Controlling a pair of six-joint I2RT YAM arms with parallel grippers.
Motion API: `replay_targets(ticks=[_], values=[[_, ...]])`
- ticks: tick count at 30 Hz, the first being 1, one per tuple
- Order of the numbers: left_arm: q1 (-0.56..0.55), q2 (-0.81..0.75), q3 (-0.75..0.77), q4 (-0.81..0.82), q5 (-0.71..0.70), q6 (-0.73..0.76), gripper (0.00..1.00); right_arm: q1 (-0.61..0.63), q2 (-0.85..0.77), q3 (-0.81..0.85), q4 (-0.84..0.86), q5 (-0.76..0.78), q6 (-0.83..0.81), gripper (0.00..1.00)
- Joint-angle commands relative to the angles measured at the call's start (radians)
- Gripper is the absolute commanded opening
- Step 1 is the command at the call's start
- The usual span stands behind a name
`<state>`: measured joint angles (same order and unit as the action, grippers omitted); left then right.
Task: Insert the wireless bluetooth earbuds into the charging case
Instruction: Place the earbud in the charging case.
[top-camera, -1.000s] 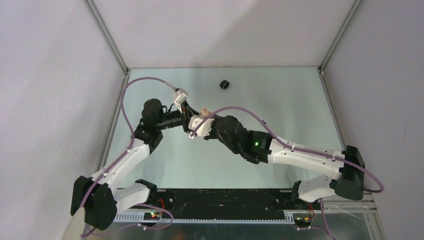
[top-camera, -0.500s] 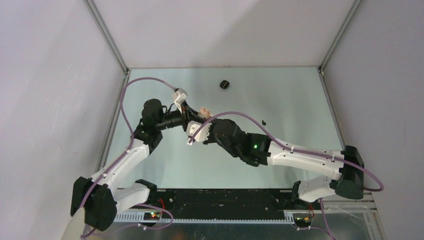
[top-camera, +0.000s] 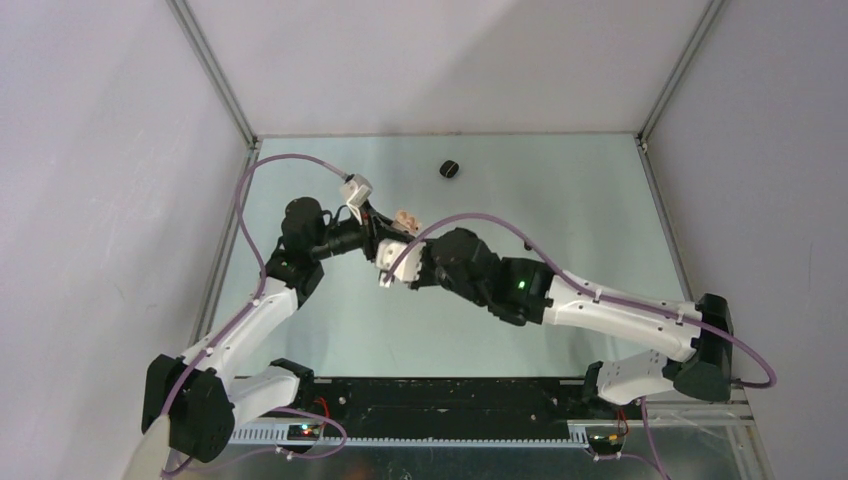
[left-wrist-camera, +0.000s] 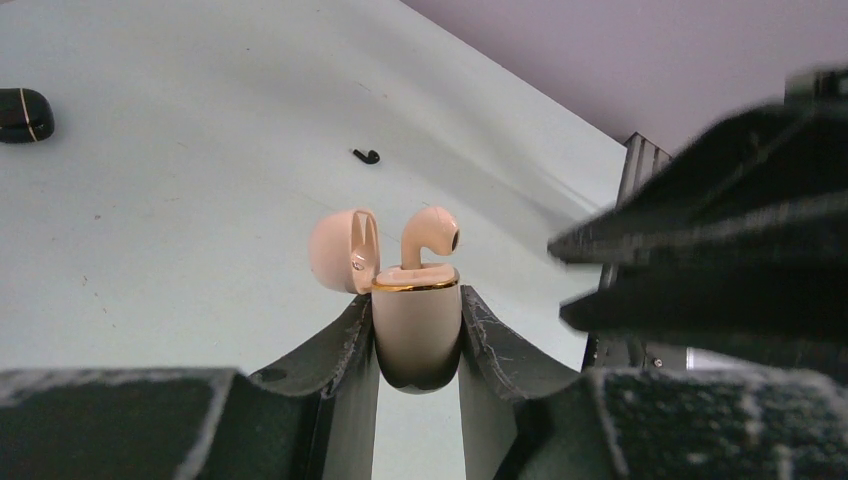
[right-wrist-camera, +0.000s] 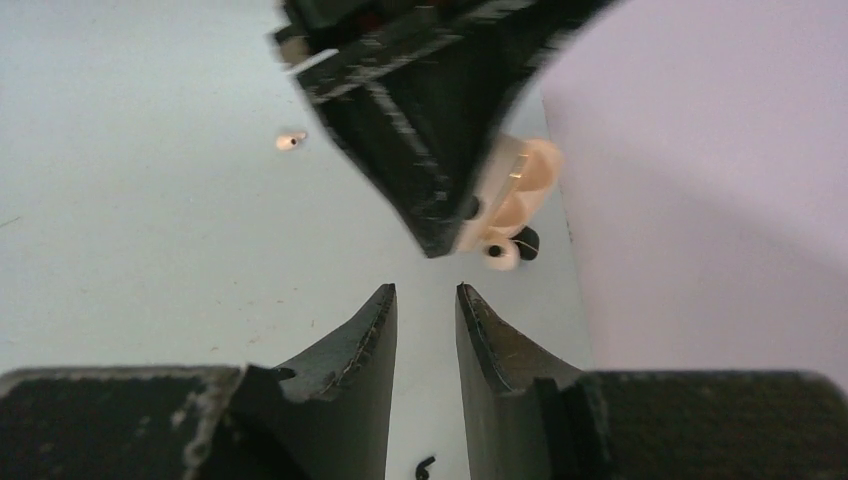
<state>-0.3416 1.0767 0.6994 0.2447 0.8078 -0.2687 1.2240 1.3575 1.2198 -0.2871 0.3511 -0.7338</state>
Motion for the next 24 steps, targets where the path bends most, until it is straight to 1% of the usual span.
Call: replay_targets(ticks=[1,2,3,4,6,8,10,12,16,18,20,21,23,24], values=[[0.007,-0.034,0.015,0.032,0.039,0.051,0.04,-0.095,-0.073,0.140,-0.109,-0.137,0.106,0.33],[0.006,-0.037,0.014,0.032,0.046,0.055,0.04,-0.115,-0.088,0.177,-0.132,-0.213,0.140,0.33],[0.007,-0.041,0.012,0.033,0.061,0.063,0.04,-0.158,-0.095,0.197,-0.182,-0.256,0.158,0.33],[0.006,-0.043,0.010,0.032,0.068,0.068,0.04,-0.182,-0.111,0.228,-0.203,-0.353,0.189,0.33],[0.007,-0.050,0.010,0.022,0.086,0.087,0.04,-0.259,-0.135,0.252,-0.252,-0.480,0.218,0.33],[0.007,-0.058,0.009,0.014,0.115,0.108,0.04,-0.296,-0.165,0.233,-0.258,-0.549,0.224,0.33],[0.006,-0.069,0.003,0.014,0.178,0.120,0.04,-0.315,-0.190,0.175,-0.222,-0.566,0.221,0.33],[0.006,-0.082,0.000,0.011,0.210,0.130,0.04,-0.323,-0.196,0.114,-0.186,-0.567,0.216,0.30],[0.007,-0.108,0.003,-0.019,0.261,0.161,0.04,-0.328,-0.167,0.023,-0.132,-0.551,0.205,0.23],[0.007,-0.122,0.006,-0.035,0.288,0.176,0.04,-0.326,-0.126,0.013,-0.126,-0.537,0.201,0.18],[0.006,-0.130,0.005,-0.051,0.302,0.191,0.04,-0.321,-0.086,0.012,-0.122,-0.524,0.204,0.10],[0.006,-0.133,0.005,-0.064,0.305,0.198,0.04,-0.311,-0.066,0.012,-0.120,-0.512,0.205,0.05],[0.007,-0.138,0.004,-0.075,0.306,0.210,0.04,-0.292,-0.049,0.012,-0.112,-0.498,0.205,0.00],[0.007,-0.139,0.003,-0.078,0.306,0.215,0.04,-0.285,-0.047,0.012,-0.110,-0.496,0.204,0.00]])
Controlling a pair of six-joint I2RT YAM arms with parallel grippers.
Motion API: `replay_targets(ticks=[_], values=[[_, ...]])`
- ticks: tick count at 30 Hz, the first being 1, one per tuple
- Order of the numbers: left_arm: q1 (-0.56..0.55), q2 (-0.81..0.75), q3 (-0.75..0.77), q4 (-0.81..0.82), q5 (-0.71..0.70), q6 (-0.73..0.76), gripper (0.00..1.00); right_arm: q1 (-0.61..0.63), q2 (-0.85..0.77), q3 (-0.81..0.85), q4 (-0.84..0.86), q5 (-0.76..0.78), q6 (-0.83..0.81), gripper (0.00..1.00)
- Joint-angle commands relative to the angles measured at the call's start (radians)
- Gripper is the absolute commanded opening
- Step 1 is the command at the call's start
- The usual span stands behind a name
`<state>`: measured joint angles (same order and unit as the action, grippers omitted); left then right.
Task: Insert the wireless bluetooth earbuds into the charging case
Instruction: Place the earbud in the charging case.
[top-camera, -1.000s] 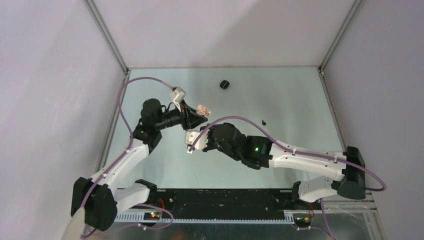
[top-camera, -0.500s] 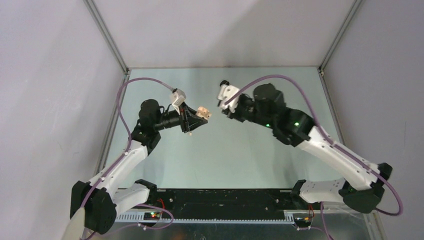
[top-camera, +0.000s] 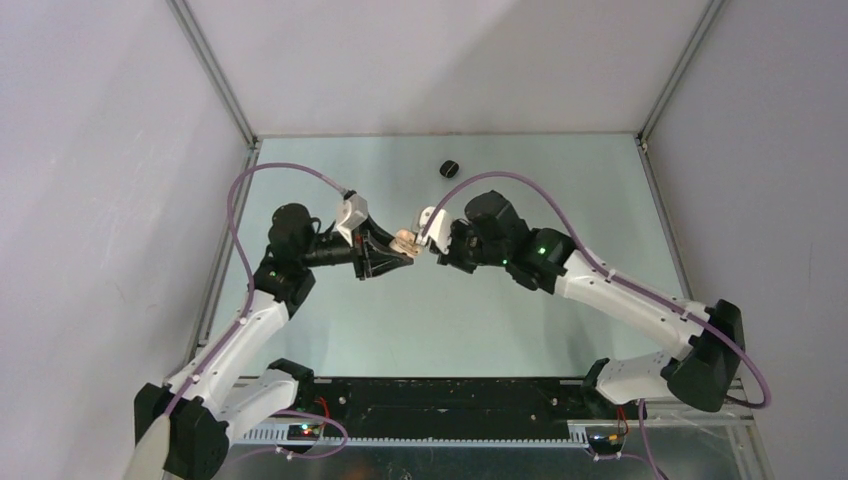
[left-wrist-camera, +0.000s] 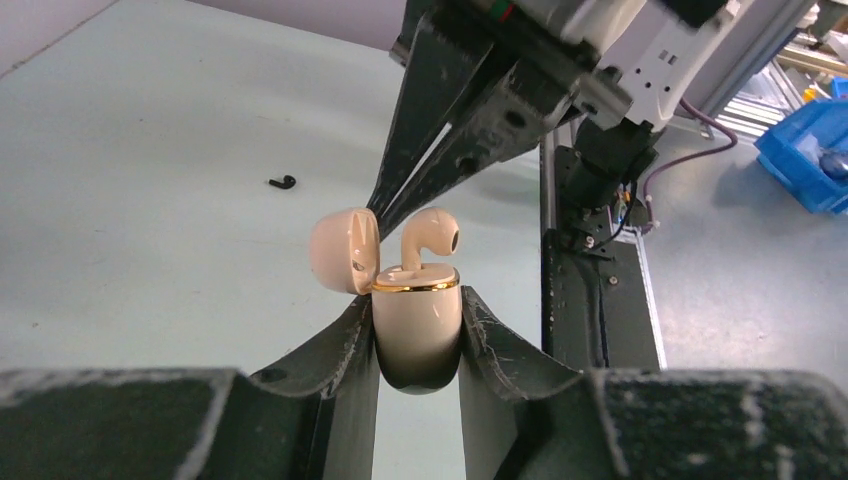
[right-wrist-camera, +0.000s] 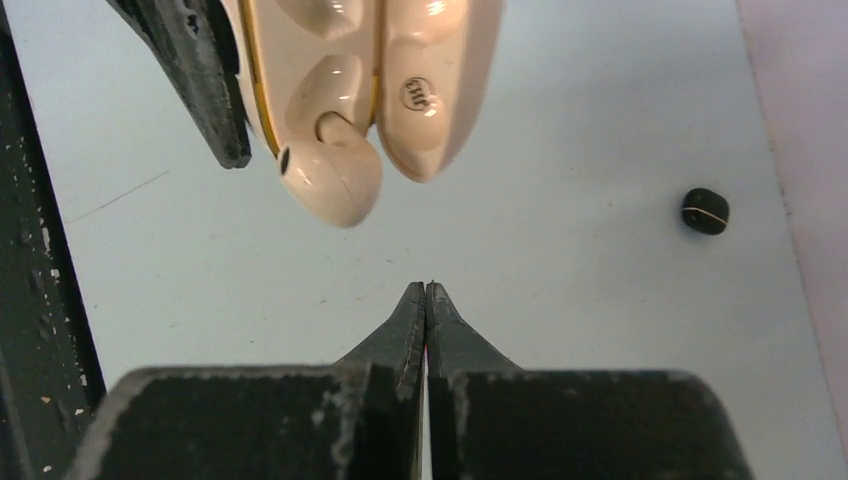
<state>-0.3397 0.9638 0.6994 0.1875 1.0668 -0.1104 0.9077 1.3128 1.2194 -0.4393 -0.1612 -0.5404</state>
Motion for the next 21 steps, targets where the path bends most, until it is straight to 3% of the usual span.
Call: replay_targets(ticks=[1,21], values=[[0.004,-0.027,0.001,-0.021,0.049,0.058,0.05,0.047,-0.003,0.012,0.043,0.019,0.010,0.00],[-0.002,-0.007,-0.010,-0.035,0.054,0.086,0.06,0.102,-0.062,0.013,0.031,-0.129,-0.008,0.00]])
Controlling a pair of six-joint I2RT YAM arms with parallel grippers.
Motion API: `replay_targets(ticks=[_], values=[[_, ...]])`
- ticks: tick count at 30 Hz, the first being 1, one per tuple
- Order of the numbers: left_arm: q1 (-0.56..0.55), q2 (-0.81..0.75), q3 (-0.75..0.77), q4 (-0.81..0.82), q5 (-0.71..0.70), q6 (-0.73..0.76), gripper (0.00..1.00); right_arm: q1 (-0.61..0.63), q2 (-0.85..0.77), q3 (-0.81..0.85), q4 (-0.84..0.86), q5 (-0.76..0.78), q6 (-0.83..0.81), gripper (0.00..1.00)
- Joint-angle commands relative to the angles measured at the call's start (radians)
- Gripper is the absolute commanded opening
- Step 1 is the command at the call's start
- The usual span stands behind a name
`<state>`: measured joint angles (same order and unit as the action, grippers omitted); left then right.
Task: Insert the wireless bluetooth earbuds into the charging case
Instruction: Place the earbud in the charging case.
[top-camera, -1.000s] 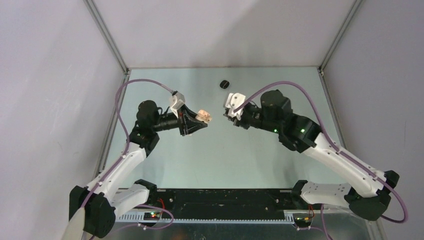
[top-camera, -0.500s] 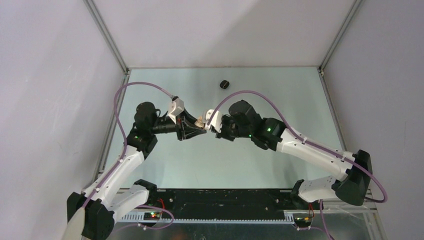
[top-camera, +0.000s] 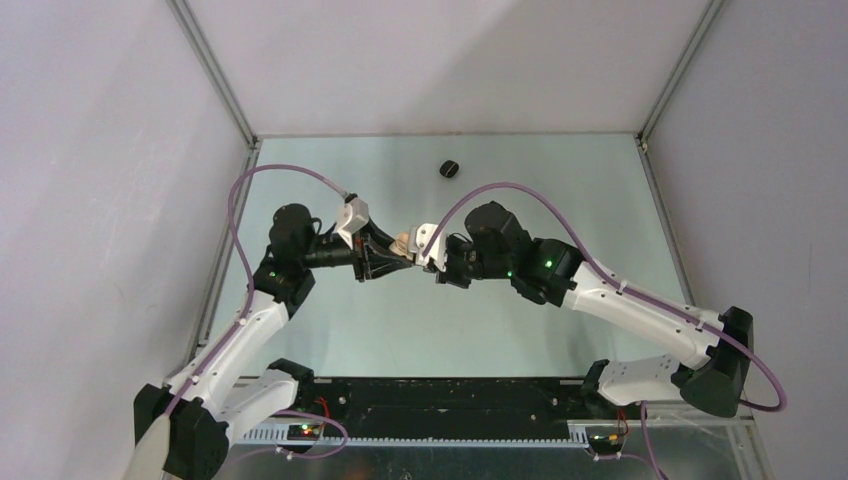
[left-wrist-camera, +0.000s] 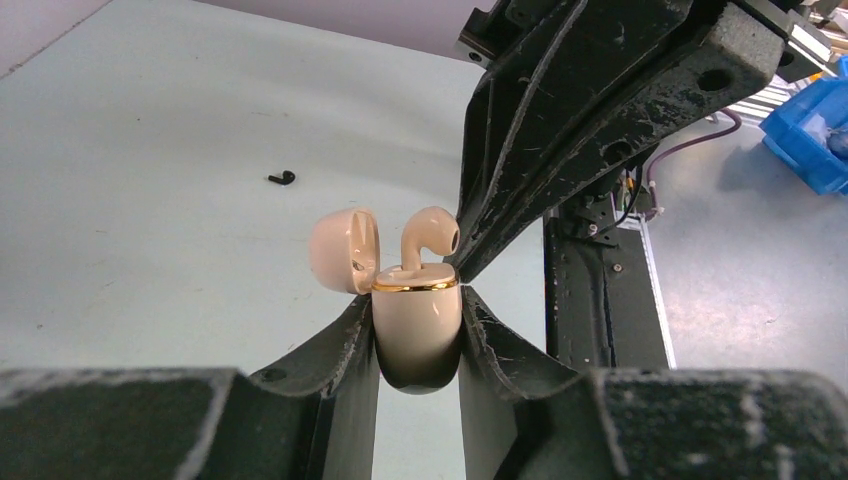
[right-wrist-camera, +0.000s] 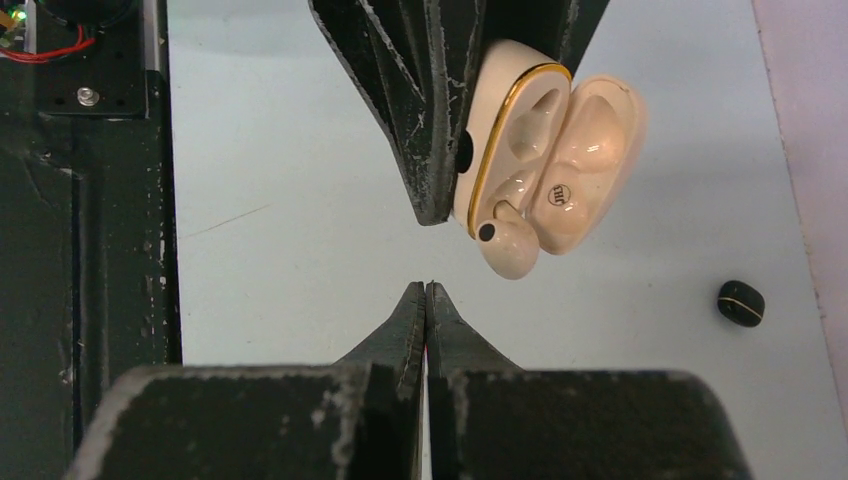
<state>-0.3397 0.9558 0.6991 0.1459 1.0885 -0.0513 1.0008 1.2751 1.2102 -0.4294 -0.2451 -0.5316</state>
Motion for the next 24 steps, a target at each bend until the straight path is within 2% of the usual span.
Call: replay_targets(ticks=[1,11,18,24], values=[[-0.004,0.002,-0.009,0.004,0.034,0.030,0.06,0.010,-0.025,0.022,0.021,-0.054,-0.020,0.00],[-0.027,0.011,0.014,-0.112,0.060,0.133,0.06,0.009,-0.032,0.022,0.021,-0.067,-0.061,0.00],[-0.029,0.014,0.016,-0.119,0.056,0.142,0.06,0.021,-0.049,0.022,-0.003,-0.131,-0.070,0.00],[-0.031,0.018,0.019,-0.125,0.057,0.148,0.06,0.021,-0.049,0.022,0.047,-0.033,-0.057,0.00]])
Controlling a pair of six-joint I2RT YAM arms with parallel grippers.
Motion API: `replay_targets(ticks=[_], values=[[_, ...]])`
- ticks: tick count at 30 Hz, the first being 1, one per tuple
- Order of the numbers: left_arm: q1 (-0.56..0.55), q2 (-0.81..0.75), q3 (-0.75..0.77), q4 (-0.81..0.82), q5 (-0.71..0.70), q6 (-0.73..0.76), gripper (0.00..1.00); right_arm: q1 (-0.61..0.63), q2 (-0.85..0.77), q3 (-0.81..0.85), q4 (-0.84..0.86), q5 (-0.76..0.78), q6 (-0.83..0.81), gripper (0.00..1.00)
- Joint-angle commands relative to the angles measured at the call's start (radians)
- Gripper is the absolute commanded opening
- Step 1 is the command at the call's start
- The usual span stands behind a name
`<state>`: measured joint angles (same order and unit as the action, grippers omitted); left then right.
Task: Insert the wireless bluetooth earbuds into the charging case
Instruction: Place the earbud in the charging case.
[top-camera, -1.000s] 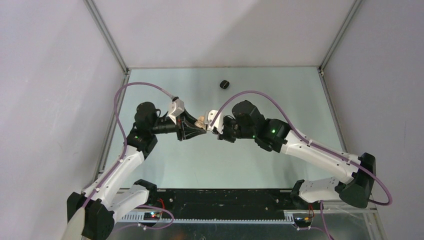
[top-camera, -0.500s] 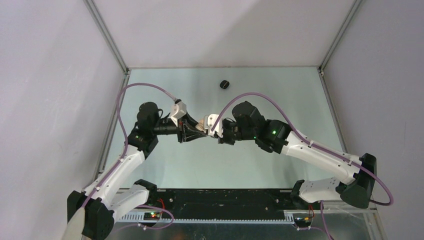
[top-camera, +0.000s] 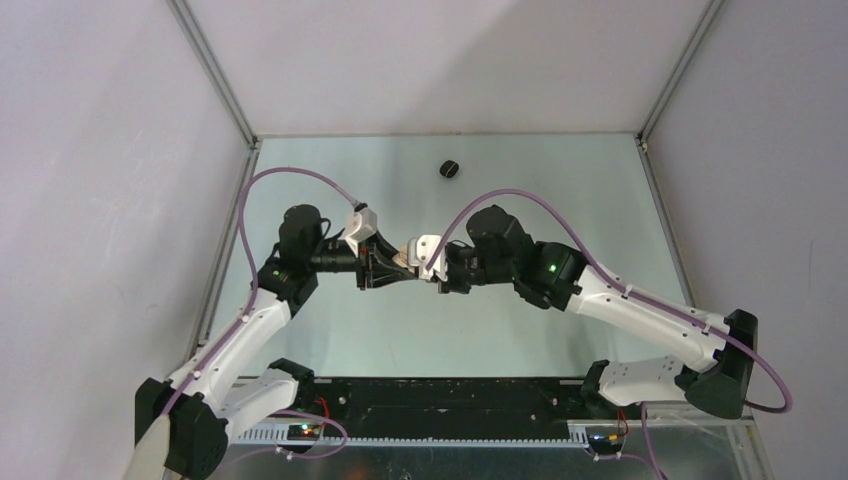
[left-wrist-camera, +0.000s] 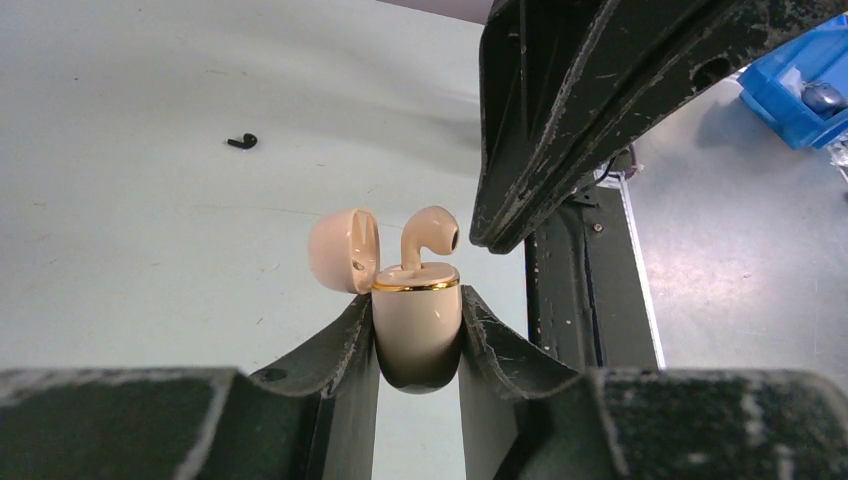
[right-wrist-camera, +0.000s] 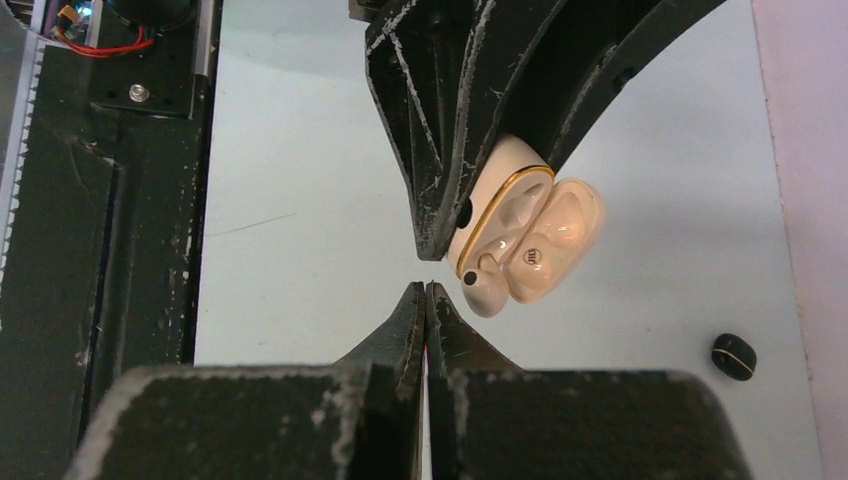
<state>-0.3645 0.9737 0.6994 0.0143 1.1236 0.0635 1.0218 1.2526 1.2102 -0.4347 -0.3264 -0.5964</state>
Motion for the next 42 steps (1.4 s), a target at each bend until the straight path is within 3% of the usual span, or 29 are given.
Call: replay_targets(ticks=[1,22,25,31,38,42], values=[[-0.007,0.001,0.018,0.005,0.021,0.033,0.06,-0.007,-0.026,0.022,0.058,0.058,0.021,0.00],[-0.024,0.013,0.029,-0.047,0.022,0.072,0.06,0.025,0.017,0.023,0.119,0.160,0.031,0.00],[-0.024,0.006,0.040,-0.090,0.038,0.102,0.06,0.020,-0.004,0.023,0.072,0.139,-0.052,0.01],[-0.028,0.000,0.076,-0.256,0.094,0.255,0.06,-0.029,-0.076,0.022,-0.099,-0.005,-0.266,0.18],[-0.039,0.007,0.075,-0.348,0.121,0.358,0.08,-0.038,-0.152,-0.019,-0.262,-0.149,-0.488,0.25],[-0.043,0.022,0.086,-0.452,0.139,0.471,0.09,-0.020,-0.158,-0.065,-0.253,-0.186,-0.534,0.27]])
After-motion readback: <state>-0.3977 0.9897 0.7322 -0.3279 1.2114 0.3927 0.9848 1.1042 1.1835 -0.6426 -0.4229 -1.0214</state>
